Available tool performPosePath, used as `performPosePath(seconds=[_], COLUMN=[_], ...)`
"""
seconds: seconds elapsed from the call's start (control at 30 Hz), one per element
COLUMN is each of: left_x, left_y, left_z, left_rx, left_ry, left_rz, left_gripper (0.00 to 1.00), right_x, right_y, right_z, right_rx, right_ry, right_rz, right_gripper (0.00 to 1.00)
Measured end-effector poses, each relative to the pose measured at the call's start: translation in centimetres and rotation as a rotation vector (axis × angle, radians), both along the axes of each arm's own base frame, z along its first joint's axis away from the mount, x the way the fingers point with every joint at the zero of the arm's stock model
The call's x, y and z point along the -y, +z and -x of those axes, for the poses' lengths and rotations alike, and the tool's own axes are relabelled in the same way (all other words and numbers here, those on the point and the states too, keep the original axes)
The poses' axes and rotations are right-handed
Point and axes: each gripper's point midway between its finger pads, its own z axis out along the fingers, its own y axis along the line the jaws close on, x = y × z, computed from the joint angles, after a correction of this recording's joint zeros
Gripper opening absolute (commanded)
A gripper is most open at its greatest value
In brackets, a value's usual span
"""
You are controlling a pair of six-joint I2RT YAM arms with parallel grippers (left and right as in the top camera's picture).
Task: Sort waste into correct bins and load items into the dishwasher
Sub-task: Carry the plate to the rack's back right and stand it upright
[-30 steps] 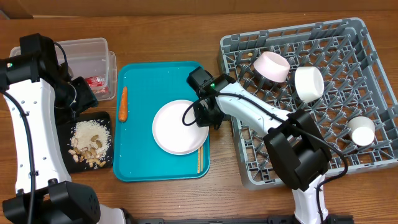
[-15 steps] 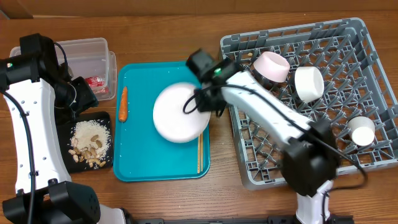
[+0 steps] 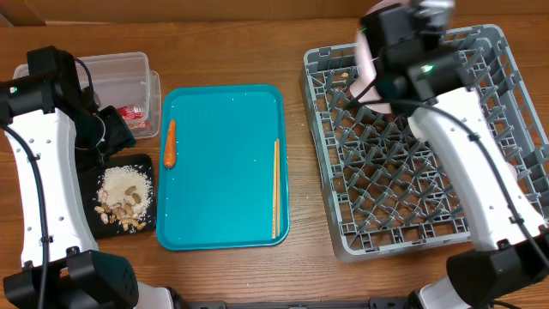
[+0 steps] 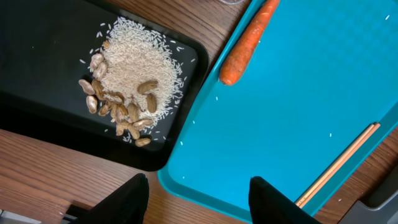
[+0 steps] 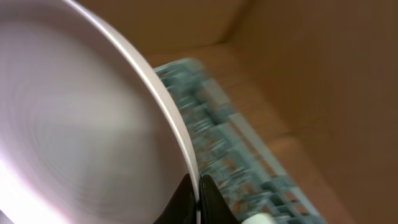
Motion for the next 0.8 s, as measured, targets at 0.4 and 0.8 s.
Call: performPosePath(seconds=[0.4,0.8], left_x=[0.0,-0.1], left_y=[0.0,0.1], left_z=[-0.1,-0.4], left_rx=[0.004,0.016], left_ry=[0.000,0.000], left_rz=[-0.002,-0.005], left_gripper=[0.54,0.56], right_x=[15.5,14.9], right_y=[-0.2,-11.6], right_z=[1.9,2.2], right_rx=[0.086,-0.137], right_ry=[-0.489,-0.448], right_rz=[0.149,0.117], right_gripper=[0.04,0.04])
